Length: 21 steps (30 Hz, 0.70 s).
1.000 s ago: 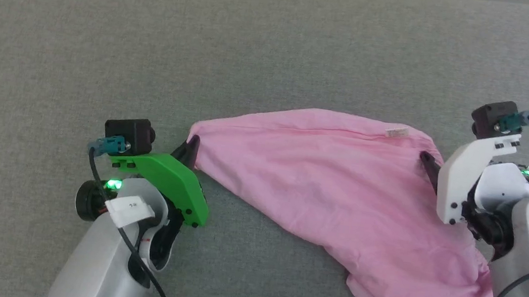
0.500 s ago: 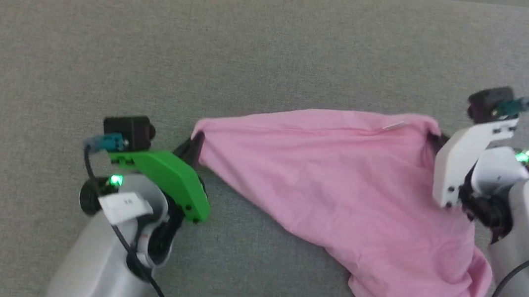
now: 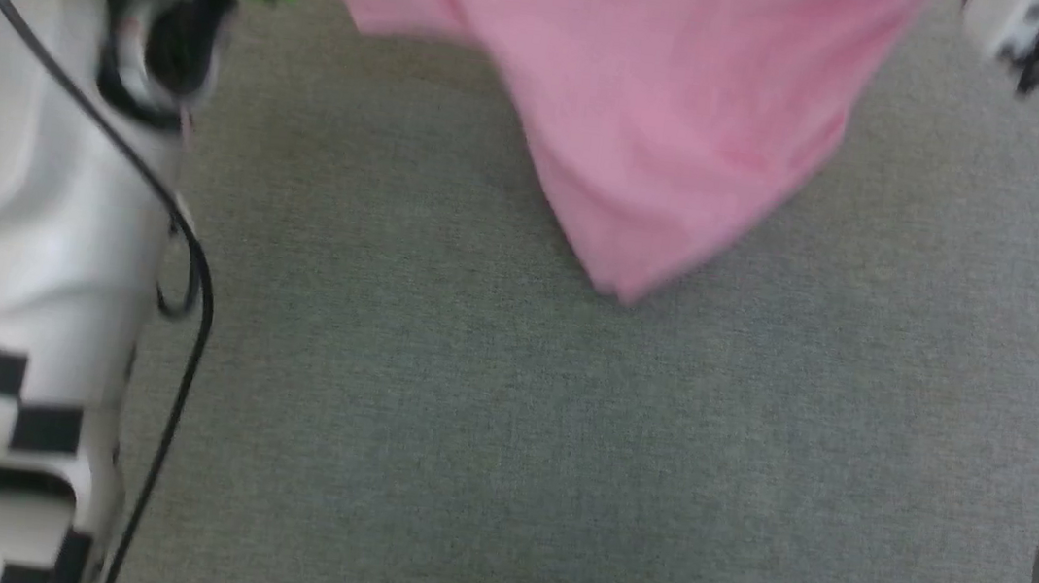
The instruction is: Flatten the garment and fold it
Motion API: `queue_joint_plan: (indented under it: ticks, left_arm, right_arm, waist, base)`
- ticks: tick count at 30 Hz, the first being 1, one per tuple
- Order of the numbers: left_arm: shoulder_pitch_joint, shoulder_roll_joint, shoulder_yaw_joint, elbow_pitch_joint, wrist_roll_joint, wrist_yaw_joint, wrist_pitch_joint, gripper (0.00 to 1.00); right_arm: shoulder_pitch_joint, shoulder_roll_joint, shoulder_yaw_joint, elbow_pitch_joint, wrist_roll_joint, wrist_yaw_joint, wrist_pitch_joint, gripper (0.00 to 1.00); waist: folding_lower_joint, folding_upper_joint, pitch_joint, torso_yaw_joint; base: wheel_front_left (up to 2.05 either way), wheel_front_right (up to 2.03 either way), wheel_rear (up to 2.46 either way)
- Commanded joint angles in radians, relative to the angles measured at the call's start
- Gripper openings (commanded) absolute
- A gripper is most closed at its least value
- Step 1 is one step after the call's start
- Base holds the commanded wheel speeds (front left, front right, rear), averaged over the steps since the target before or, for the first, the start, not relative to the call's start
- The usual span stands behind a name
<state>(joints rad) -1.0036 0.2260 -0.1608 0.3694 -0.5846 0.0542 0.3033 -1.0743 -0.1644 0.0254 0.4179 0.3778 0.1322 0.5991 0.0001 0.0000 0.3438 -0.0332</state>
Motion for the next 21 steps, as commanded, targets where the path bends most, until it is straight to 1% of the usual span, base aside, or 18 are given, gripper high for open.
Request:
queue_joint_plan:
  ticks: [1, 6, 8, 11, 13, 16, 19, 21]
  left_arm:
    - [-0.058, 0.003, 0.000, 0.021, 0.014, 0.000, -0.013, 0.00]
    - [-0.254, 0.006, 0.000, 0.094, 0.063, 0.018, -0.090, 0.00]
    - [-0.308, 0.010, -0.008, 0.106, 0.088, 0.018, -0.133, 0.00]
    - [-0.360, 0.011, -0.018, 0.124, 0.114, 0.012, -0.199, 0.00]
    - [-0.365, 0.007, -0.018, 0.137, 0.113, 0.003, -0.232, 0.00]
    - [-0.336, -0.003, -0.026, 0.149, 0.106, -0.018, -0.262, 0.00]
    - [-0.266, -0.005, -0.042, 0.149, 0.104, -0.039, -0.289, 0.00]
    - [-0.199, -0.010, -0.041, 0.137, 0.096, -0.040, -0.317, 0.00]
  right_arm:
    - [-0.048, 0.017, -0.019, 0.012, -0.016, -0.002, -0.022, 0.00]
    - [-0.229, 0.067, -0.094, 0.072, -0.074, -0.002, -0.126, 0.00]
    - [-0.279, 0.081, -0.122, 0.095, -0.089, -0.002, -0.180, 0.00]
    - [-0.318, 0.089, -0.134, 0.123, -0.118, -0.002, -0.253, 0.00]
    - [-0.322, 0.091, -0.142, 0.138, -0.115, -0.002, -0.286, 0.00]
    - [-0.294, 0.091, -0.123, 0.145, -0.098, -0.002, -0.312, 0.00]
    - [-0.215, 0.074, -0.073, 0.129, -0.057, -0.002, -0.331, 0.00]
    - [-0.137, 0.057, -0.040, 0.097, -0.012, -0.002, -0.341, 0.00]
  waist:
    - [-0.0001, 0.0000, 0.029, -0.012]
    - [-0.0001, 0.0000, 0.070, -0.015]
    - [-0.0001, 0.0000, 0.082, -0.013]
    - [-0.0001, 0.0000, 0.096, -0.008]
    - [-0.0001, 0.0000, 0.102, -0.007]
    - [-0.0001, 0.0000, 0.109, 0.000]
    - [-0.0001, 0.0000, 0.099, 0.006]
    - [-0.0001, 0.0000, 0.084, 0.012]
  base:
    - [0.00, 0.00, 0.00]
    - [0.00, 0.00, 0.00]
    - [0.00, 0.00, 0.00]
    - [0.00, 0.00, 0.00]
    - [0.00, 0.00, 0.00]
    - [0.00, 0.00, 0.00]
    - [0.00, 0.00, 0.00]
    - [0.00, 0.00, 0.00]
